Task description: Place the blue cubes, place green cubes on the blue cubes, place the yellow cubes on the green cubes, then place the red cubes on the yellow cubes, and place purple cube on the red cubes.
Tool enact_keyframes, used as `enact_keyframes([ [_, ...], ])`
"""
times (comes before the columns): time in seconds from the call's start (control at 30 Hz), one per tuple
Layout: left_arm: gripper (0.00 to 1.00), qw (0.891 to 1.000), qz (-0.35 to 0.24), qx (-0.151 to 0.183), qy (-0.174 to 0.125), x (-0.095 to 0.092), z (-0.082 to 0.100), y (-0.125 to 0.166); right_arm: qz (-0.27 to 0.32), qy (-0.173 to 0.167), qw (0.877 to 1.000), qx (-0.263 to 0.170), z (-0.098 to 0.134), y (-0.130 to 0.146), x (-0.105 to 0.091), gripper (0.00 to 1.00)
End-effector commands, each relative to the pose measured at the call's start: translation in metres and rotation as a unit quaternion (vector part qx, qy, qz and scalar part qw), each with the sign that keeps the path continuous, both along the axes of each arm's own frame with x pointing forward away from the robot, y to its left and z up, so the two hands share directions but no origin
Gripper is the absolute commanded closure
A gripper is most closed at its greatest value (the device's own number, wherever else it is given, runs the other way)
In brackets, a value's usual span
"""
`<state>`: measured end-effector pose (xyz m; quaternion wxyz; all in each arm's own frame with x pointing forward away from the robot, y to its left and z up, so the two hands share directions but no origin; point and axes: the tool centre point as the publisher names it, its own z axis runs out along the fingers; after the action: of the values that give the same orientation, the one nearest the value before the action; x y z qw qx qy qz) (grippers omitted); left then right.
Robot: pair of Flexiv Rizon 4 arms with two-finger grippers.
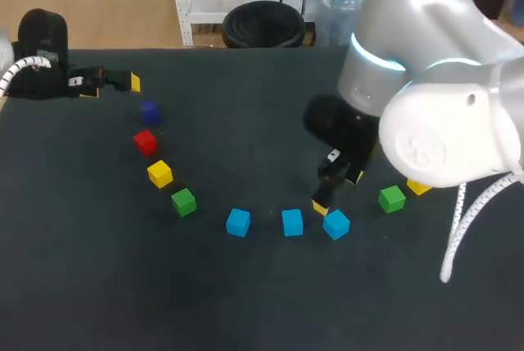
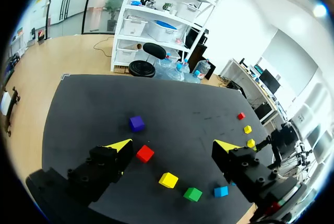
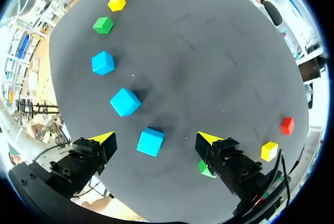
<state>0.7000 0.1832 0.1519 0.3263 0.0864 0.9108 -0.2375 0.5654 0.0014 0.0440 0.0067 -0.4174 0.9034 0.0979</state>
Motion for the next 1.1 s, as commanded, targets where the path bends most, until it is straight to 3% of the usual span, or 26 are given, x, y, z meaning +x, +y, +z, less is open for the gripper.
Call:
enact_keyframes([
  [0.03,0.00,1.000,-0.002,-0.004,-0.003,0.000,-0.001,0.002,-0.002,0.001,1.000,0.015,-0.002,-0.006,-0.007,0.00],
  [0.23,0.00,1.000,-0.002,-0.004,-0.003,0.000,-0.001,0.002,-0.005,-0.010,1.000,0.022,0.012,-0.008,-0.003,0.00],
  [0.97,0.00,1.000,-0.002,-0.004,-0.003,0.000,-0.001,0.002,-0.005,-0.010,1.000,0.022,0.012,-0.008,-0.003,0.00],
  [1.1,0.00,1.000,-0.002,-0.004,-0.003,0.000,-0.001,0.002,0.016,0.008,0.999,0.027,-0.004,0.010,0.000,0.00],
])
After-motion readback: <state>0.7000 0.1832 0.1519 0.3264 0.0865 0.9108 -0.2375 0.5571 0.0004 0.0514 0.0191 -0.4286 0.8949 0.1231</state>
